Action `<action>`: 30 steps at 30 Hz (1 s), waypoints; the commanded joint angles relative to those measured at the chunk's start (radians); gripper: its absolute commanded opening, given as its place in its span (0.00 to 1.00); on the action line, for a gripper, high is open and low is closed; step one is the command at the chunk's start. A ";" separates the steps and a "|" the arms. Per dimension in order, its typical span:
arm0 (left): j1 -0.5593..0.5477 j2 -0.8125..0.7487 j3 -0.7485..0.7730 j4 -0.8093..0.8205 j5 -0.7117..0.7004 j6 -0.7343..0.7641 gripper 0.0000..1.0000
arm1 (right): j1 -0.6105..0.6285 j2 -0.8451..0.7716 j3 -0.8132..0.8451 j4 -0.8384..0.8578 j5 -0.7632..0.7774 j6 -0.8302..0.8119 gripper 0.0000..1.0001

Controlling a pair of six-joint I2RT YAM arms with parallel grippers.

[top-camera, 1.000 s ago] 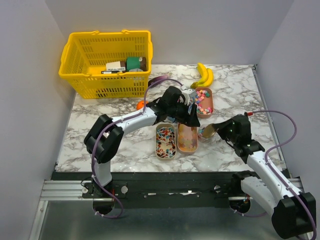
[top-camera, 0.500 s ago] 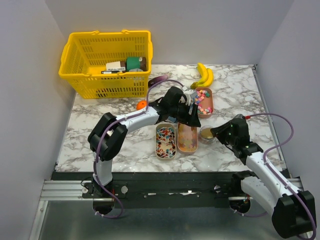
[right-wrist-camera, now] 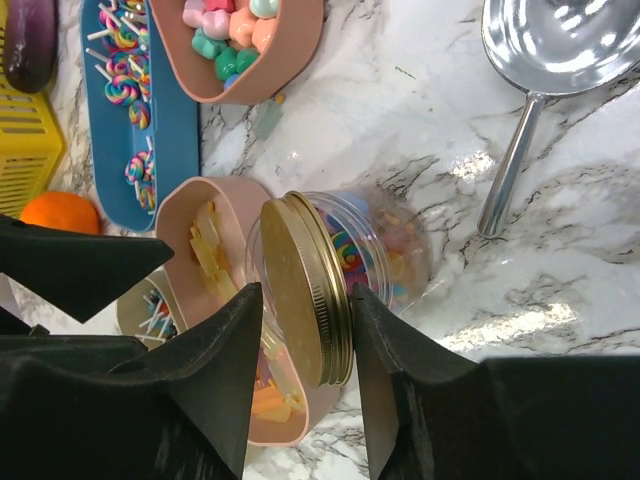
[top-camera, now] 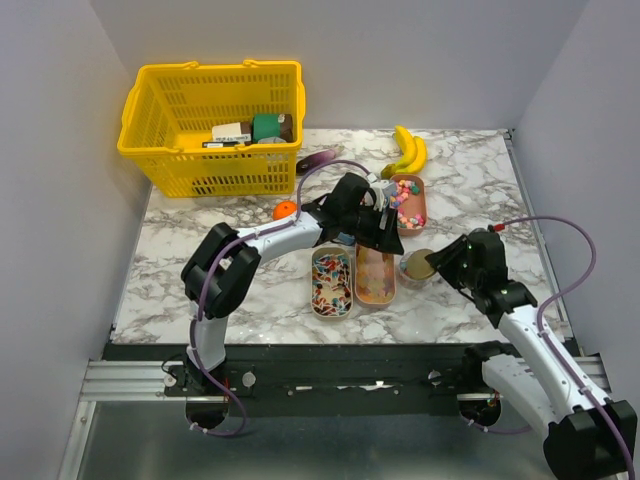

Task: Pack the candies
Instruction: Close the bottle lid on the packing bottle.

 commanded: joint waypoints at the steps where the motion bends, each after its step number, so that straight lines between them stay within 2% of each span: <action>1: -0.005 0.015 0.033 -0.001 0.041 -0.009 0.77 | -0.006 0.009 0.020 -0.062 0.011 -0.017 0.50; 7: -0.004 0.026 0.039 0.012 0.077 -0.019 0.77 | -0.004 0.052 0.007 -0.083 -0.008 0.004 0.49; 16: -0.019 0.056 0.076 -0.003 0.088 -0.023 0.77 | -0.004 0.025 0.000 -0.117 0.023 -0.006 0.46; 24: -0.033 0.102 0.123 -0.063 0.064 -0.006 0.77 | -0.004 0.107 -0.003 -0.095 0.000 -0.003 0.45; 27: -0.039 0.119 0.137 -0.096 0.047 0.009 0.75 | -0.004 0.123 -0.005 -0.079 -0.009 0.000 0.45; 30: -0.043 0.135 0.148 -0.128 0.027 0.026 0.69 | -0.004 0.135 0.001 -0.069 -0.014 -0.002 0.45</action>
